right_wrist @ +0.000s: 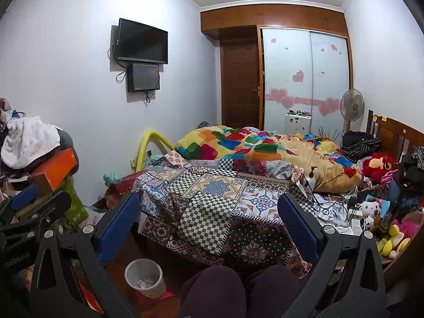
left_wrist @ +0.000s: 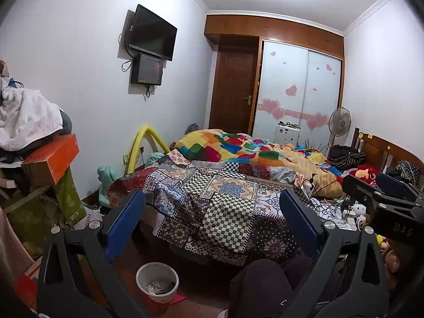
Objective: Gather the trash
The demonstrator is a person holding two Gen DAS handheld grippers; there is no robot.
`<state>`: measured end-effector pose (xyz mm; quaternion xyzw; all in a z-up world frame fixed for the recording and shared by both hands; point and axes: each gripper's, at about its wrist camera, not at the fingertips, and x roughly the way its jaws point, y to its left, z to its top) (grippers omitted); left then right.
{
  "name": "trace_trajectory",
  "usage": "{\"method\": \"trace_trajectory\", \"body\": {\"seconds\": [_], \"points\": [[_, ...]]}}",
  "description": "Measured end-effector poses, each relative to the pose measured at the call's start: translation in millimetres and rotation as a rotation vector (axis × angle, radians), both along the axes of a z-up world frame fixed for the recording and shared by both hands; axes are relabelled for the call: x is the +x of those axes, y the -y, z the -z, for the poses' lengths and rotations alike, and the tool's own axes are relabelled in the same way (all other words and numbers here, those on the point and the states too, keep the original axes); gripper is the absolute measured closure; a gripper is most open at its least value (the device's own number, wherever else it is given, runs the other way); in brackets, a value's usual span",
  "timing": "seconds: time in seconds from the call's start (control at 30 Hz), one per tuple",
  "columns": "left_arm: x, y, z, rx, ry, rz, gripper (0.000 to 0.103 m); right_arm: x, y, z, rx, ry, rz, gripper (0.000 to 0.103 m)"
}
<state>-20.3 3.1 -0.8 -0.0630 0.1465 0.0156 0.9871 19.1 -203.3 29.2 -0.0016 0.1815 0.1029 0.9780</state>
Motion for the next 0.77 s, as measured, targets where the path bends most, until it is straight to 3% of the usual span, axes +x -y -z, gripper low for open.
{"method": "trace_trajectory", "body": {"seconds": [0.77], "points": [[1.8,2.7,-1.5,0.011,0.008,0.041,0.001,0.1,5.5,5.1,0.006,-0.011,-0.008,0.0]]}}
